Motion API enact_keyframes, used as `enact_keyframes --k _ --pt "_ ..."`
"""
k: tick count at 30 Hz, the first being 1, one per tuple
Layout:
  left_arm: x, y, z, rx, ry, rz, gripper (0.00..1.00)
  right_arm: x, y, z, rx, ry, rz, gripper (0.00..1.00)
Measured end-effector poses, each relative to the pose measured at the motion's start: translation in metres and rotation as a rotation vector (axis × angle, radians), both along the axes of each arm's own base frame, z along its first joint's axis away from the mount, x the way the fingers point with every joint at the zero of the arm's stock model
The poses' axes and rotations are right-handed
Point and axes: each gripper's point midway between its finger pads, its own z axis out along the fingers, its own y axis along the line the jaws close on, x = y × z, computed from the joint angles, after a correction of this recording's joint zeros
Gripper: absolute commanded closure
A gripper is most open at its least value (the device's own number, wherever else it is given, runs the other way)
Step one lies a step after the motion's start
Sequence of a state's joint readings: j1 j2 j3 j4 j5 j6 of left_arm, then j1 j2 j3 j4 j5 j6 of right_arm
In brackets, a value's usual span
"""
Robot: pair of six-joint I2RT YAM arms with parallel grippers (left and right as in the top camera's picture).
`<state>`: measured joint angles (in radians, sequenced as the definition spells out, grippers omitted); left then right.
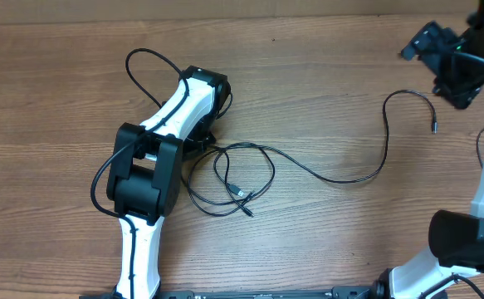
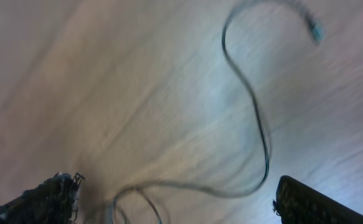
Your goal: Untangle cables
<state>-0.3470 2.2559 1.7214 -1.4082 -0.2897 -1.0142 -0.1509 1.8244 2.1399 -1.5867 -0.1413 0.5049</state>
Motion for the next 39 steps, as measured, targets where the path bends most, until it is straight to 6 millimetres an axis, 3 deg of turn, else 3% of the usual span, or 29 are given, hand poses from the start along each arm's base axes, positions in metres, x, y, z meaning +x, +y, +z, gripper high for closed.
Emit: enact_keyframes --k 4,6,12,15,20,22,23,24,25,27,34,37,39 --pt "-0.001 -0.005 -0.002 -0.029 0.007 0.008 0.80 -0.013 0.028 -0.045 0.047 0.135 0.064 0.00" --pt "-0.001 -0.006 -0.002 -0.035 0.006 0.009 0.79 -0.027 0.045 -0.082 0.070 0.243 0.071 0.00" --pt "0.000 -0.008 -0.003 -0.045 0.004 0.012 0.78 -0.060 0.086 -0.171 0.099 0.435 -0.016 0.00" --pt "0.000 -0.008 -0.003 -0.047 0.003 0.013 0.77 -0.087 0.098 -0.201 0.100 0.534 -0.106 0.00" --pt "0.002 -0.009 -0.004 -0.052 -0.009 0.013 0.75 -0.113 0.099 -0.230 0.098 0.625 -0.278 0.02" --pt "0.004 -0.010 -0.005 -0.055 -0.015 0.013 0.78 -0.124 0.097 -0.247 0.096 0.649 -0.359 0.21" --pt "0.004 -0.010 -0.005 -0.056 -0.016 0.013 0.80 -0.123 0.097 -0.254 0.102 0.637 -0.385 0.25" --pt "0.004 -0.010 -0.005 -0.058 -0.017 0.013 0.84 -0.113 0.098 -0.267 0.122 0.573 -0.400 0.40" --pt "0.004 -0.011 -0.006 -0.062 -0.016 0.015 0.87 -0.107 0.100 -0.273 0.141 0.543 -0.403 0.61" --pt "0.004 -0.012 -0.006 -0.067 -0.015 0.017 0.96 -0.097 0.102 -0.276 0.164 0.497 -0.414 0.96" --pt "0.005 -0.015 -0.007 -0.083 -0.016 0.014 0.96 -0.070 0.097 -0.273 0.176 0.380 -0.408 0.96" --pt "0.007 -0.016 -0.008 -0.087 -0.025 0.014 0.96 -0.047 0.078 -0.258 0.152 0.313 -0.381 0.96" --pt "0.007 -0.016 -0.008 -0.088 -0.027 0.014 0.96 -0.020 0.055 -0.236 0.128 0.229 -0.381 0.96"
